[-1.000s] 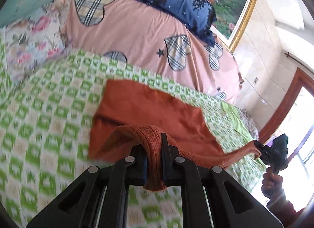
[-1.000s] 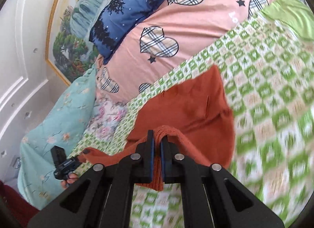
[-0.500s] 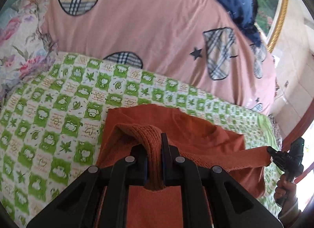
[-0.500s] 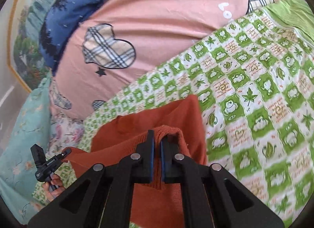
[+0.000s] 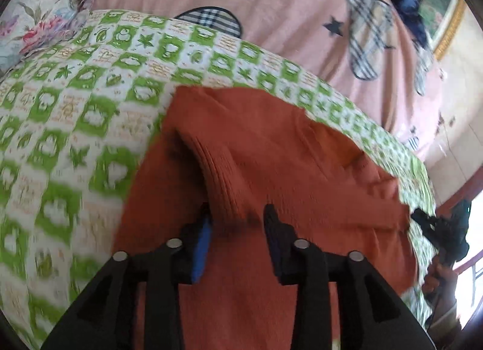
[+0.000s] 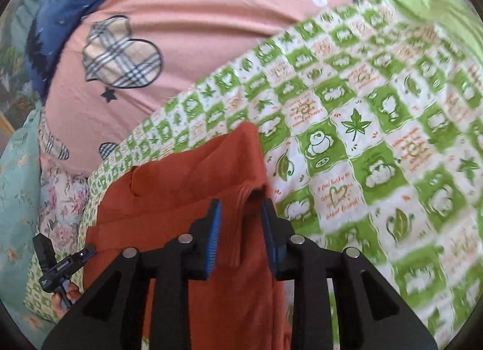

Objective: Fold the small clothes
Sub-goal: 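Lift the hem with both tools, fold it toward the collar, release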

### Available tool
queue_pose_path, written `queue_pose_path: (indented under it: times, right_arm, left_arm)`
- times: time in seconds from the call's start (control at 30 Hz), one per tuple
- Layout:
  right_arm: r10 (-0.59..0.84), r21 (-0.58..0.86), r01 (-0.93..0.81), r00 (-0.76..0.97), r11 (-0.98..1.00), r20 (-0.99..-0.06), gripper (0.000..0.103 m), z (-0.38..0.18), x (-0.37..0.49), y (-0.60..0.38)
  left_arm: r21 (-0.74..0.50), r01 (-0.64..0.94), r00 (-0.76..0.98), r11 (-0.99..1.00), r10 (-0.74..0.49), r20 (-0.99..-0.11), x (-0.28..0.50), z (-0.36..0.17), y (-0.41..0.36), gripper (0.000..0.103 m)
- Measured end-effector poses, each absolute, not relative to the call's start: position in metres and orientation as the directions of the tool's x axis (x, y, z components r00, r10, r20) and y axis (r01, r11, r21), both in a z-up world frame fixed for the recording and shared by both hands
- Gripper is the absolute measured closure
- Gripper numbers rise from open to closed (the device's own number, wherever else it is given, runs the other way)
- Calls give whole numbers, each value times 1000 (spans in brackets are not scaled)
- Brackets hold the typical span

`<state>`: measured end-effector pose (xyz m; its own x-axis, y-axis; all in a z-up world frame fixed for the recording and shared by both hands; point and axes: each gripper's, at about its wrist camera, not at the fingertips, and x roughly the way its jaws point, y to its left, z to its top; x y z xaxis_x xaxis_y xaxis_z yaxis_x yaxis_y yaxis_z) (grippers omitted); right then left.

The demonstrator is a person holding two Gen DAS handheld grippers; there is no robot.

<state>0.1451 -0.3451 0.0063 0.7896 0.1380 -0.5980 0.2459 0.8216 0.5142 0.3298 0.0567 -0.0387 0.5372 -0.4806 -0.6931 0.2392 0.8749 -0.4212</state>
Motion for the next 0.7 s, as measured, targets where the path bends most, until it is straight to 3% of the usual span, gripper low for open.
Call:
queue_pose_path:
  times: [0.07, 0.13, 0.23, 0.33, 0.53, 0.7]
  right_arm:
    - [246, 505, 121, 762, 855, -599, 73, 5, 148, -313]
    - [339, 458, 0, 674, 889, -656, 73, -5, 161, -275]
    - [304, 328, -67, 583, 942, -754, 73, -23, 184, -247]
    - [197, 250, 9, 587, 968, -785, 77, -31, 210, -264]
    - [-33, 299, 331, 718, 895, -695, 75, 4, 236, -349]
    - [8, 408, 349, 752, 844, -659, 75, 16, 209, -362]
  left_arm:
    - [-423, 296, 506, 857, -516, -691, 303, -40, 44, 61]
    - [-404, 348, 469, 846, -530, -706, 287, -43, 25, 60]
    - [-313, 404, 463, 860, -487, -741, 288, -46, -2, 58]
    - [-242, 393, 476, 887, -421, -772, 323, -46, -11, 60]
    - [-214, 237, 580, 948, -314, -751, 419, -16, 5, 59]
    - [-257, 99, 634, 961, -260, -728, 425, 5, 47, 51]
